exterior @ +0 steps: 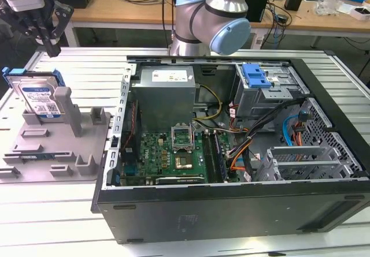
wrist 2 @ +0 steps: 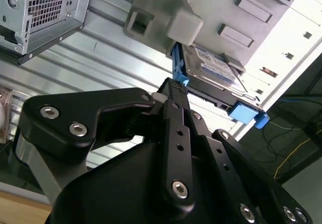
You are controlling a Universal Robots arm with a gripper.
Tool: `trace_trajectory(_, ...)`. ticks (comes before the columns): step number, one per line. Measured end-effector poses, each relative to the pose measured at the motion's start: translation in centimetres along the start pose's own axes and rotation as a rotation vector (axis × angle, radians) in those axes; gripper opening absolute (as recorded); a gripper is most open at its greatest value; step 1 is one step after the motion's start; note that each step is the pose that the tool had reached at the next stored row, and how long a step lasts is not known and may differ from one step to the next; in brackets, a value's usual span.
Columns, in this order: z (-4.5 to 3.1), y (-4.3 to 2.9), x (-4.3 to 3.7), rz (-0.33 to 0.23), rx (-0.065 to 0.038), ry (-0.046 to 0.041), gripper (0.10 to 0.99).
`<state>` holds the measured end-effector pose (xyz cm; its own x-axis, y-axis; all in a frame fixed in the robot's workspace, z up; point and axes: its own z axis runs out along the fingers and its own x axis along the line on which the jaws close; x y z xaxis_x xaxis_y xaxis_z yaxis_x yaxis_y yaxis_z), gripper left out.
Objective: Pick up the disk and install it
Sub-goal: 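Pick up the disk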
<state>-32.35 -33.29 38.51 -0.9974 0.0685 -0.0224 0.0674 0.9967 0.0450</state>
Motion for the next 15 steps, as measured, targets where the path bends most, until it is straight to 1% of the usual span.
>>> trace_trajectory(2, 0.1, 0.0, 0.01, -0.104, -0.002, 0.0064, 0.106)
trace_trajectory(4, 0.14, 0.0, 0.01, -0.167, -0.004, 0.0124, 0.106)
trace_trajectory(5, 0.16, -0.01, 0.01, -0.216, -0.006, 0.0188, 0.106)
trace_trajectory(7, 0.17, 0.0, 0.01, -0.249, -0.006, 0.0239, 0.106)
trace_trajectory(9, 0.18, -0.01, 0.0, -0.31, -0.008, 0.0353, 0.106)
trace_trajectory(10, 0.19, 0.0, 0.01, -0.328, -0.008, 0.0384, 0.106)
trace_trajectory(13, 0.19, -0.01, 0.01, -0.387, -0.01, 0.0444, 0.106)
trace_trajectory(14, 0.2, -0.01, 0.01, -0.423, -0.01, 0.0466, 0.106)
trace_trajectory(15, 0.2, -0.01, 0.01, -0.441, -0.011, 0.0476, 0.106)
